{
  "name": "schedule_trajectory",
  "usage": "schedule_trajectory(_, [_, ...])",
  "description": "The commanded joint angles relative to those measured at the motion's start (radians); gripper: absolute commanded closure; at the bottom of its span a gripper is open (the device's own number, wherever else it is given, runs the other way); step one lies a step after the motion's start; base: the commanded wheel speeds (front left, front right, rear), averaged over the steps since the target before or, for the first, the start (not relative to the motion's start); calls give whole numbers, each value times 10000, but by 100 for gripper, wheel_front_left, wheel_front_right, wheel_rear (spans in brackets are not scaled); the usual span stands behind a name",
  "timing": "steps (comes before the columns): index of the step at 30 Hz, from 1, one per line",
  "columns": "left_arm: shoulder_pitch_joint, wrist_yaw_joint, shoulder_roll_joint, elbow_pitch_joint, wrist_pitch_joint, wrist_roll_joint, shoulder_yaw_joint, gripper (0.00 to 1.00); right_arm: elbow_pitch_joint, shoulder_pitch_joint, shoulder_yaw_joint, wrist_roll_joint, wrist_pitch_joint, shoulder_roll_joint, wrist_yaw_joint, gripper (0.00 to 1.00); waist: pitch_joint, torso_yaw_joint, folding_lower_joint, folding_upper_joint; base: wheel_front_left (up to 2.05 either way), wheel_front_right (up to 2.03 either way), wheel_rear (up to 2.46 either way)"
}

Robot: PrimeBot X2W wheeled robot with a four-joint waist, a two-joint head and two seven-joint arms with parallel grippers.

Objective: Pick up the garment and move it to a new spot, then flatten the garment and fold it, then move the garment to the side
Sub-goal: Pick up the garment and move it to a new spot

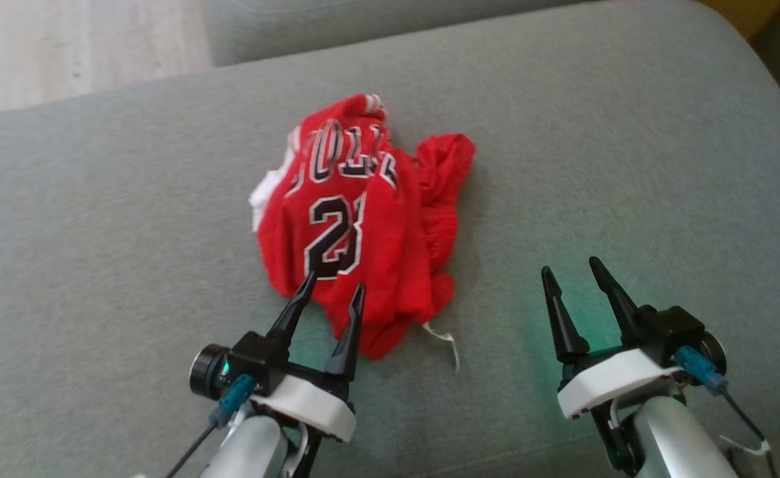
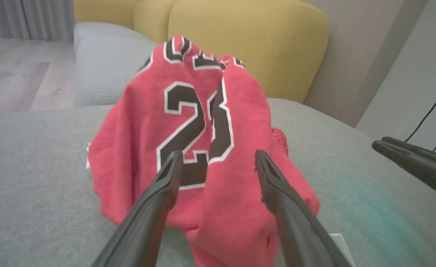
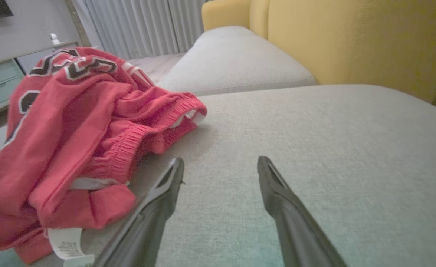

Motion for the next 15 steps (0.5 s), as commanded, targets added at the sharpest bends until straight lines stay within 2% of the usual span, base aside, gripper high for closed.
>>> schedule_trajectory(1, [-485,47,17,-144,-64,-25,192,0,-326,-376,183,-35,-24,7,37,0,292,-315,-1,-1,0,0,0])
schedule_trajectory(7, [-673,57,17,481,-64,-127,187,0,-357,-409,116,-9,-24,7,37,0,524,-456,-1,-1,0,0,0])
schedule_trajectory(8, [-721,53,17,592,-64,-97,168,3,-364,-417,119,4,-24,7,37,0,558,-454,-1,-1,0,0,0])
schedule_trajectory(10, [-838,43,17,615,-64,-54,201,100,-371,-437,131,32,-24,7,37,0,605,-424,-1,-1,0,0,0])
schedule_trajectory(15, [-1071,95,17,-627,-64,329,627,100,-366,-426,56,96,-24,7,37,0,530,-158,-1,-1,0,0,0])
